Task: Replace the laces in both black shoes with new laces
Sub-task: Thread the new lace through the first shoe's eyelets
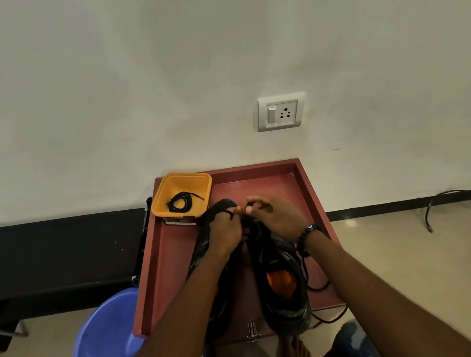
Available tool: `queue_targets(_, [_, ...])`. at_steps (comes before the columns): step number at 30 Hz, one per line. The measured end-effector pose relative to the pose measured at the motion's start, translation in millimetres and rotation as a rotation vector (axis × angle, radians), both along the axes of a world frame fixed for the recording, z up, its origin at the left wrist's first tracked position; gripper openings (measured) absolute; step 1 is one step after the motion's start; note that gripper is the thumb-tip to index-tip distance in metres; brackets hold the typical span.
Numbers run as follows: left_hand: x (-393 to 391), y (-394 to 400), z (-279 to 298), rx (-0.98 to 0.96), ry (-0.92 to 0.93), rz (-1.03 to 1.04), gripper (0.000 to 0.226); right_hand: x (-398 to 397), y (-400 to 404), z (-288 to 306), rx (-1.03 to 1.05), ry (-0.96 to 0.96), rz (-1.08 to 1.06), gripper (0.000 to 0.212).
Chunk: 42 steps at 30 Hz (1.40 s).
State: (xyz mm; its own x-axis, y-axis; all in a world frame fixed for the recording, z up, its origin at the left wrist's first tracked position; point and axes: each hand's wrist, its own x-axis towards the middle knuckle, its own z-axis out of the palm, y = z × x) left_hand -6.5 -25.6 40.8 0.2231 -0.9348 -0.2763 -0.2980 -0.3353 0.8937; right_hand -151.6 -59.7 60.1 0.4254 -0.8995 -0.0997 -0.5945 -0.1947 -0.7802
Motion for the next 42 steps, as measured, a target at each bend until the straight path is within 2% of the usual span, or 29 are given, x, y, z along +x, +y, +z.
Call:
queue_targets(3, [8.3, -3.5, -0.2, 0.029, -0.086, -0.041, 0.046, -5.6, 9.0, -27.6, 0.004, 0.289, 0.063, 0.048])
queue_targets(5, [9.4, -4.2, 2.0, 0.052, -0.122, -0.085, 0.049, -3.1, 10.5, -33.0, -0.047, 0.430, 0.054, 0.052])
queue_targets(8, [11.8, -8.4, 1.0, 0.061, 0.010, -0.020, 0.055, 1.6, 8.3, -33.0, -0.087, 0.538, 0.066, 0.053])
queue_targets(16, [36.5, -9.8, 26.7, 0.075, 0.205, 0.172, 0.056, -3.2, 7.9, -35.3, -0.078, 0.530, 0.070, 0.054])
queue_targets(20, [82.2, -12.6, 73.1, -0.027, 0.245, 0.402, 0.051, -13.6, 7.4, -33.4, -0.033, 0.525, 0.040, 0.058])
queue_targets(22, [99.0, -6.7, 87.6, -0.049, 0.204, 0.339, 0.055, -15.8, 6.9, -31.4, -0.009, 0.521, 0.035, 0.059])
queue_targets(26, [82.1, 10.2, 83.2, 0.023, 0.159, 0.163, 0.055, -7.6, 11.4, -27.7, -0.044, 0.542, 0.023, 0.054])
queue_targets(31, [67.4, 17.3, 55.3, 0.041, 0.142, 0.095, 0.042, -9.9, 16.6, -32.7, -0.055, 0.478, -0.005, 0.049])
queue_targets(36, [75.5, 22.4, 35.6, 0.091, 0.073, 0.139, 0.033, -14.1, 19.3, -36.5, -0.077, 0.426, 0.011, 0.047])
queue_targets(38, [88.5, 23.5, 21.8, 0.119, -0.104, 0.137, 0.036, -18.8, 17.0, -37.2, -0.058, 0.288, 0.002, 0.042])
queue_targets(40, [97.3, 26.6, 9.4, 0.101, -0.321, 0.114, 0.038, -29.6, 14.6, -38.0, -0.022, 0.075, -0.121, 0.031])
queue_targets(42, [90.5, 32.6, 6.9, 0.094, -0.448, 0.103, 0.038, -48.1, 17.5, -36.7, 0.021, -0.035, -0.272, 0.025])
